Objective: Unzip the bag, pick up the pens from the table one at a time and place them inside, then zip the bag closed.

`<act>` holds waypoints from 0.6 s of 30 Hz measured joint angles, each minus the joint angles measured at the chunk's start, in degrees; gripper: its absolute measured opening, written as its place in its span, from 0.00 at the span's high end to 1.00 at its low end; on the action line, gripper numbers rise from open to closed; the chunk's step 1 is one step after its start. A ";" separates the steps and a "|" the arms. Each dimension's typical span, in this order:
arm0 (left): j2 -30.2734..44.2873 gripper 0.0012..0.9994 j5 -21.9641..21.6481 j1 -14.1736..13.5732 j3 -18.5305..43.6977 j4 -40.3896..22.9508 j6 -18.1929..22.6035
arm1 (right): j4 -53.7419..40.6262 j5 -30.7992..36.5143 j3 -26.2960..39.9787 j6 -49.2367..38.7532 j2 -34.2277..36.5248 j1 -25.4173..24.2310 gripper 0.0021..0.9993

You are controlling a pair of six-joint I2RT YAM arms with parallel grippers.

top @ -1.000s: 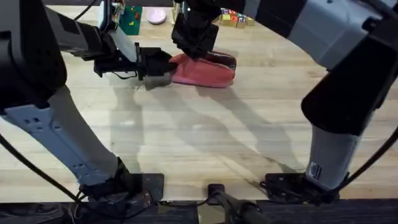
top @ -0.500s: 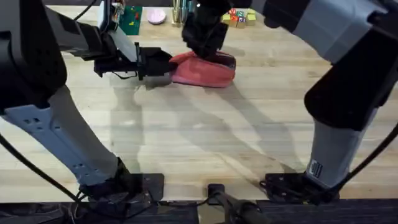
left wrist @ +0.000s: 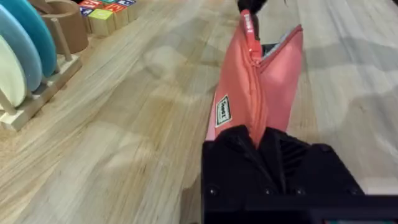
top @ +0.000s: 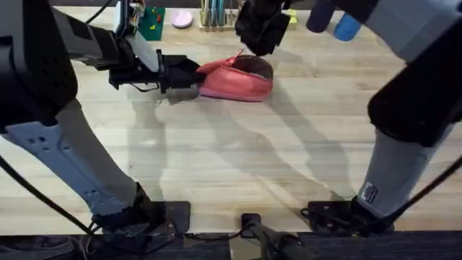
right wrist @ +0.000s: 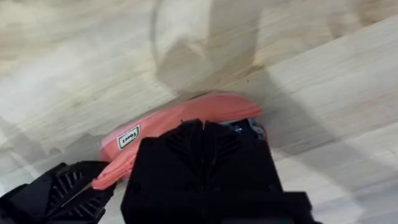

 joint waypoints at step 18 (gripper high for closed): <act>0.00 0.96 0.00 0.00 0.00 0.00 0.02 | -0.66 2.93 0.00 -0.61 -4.74 0.21 0.97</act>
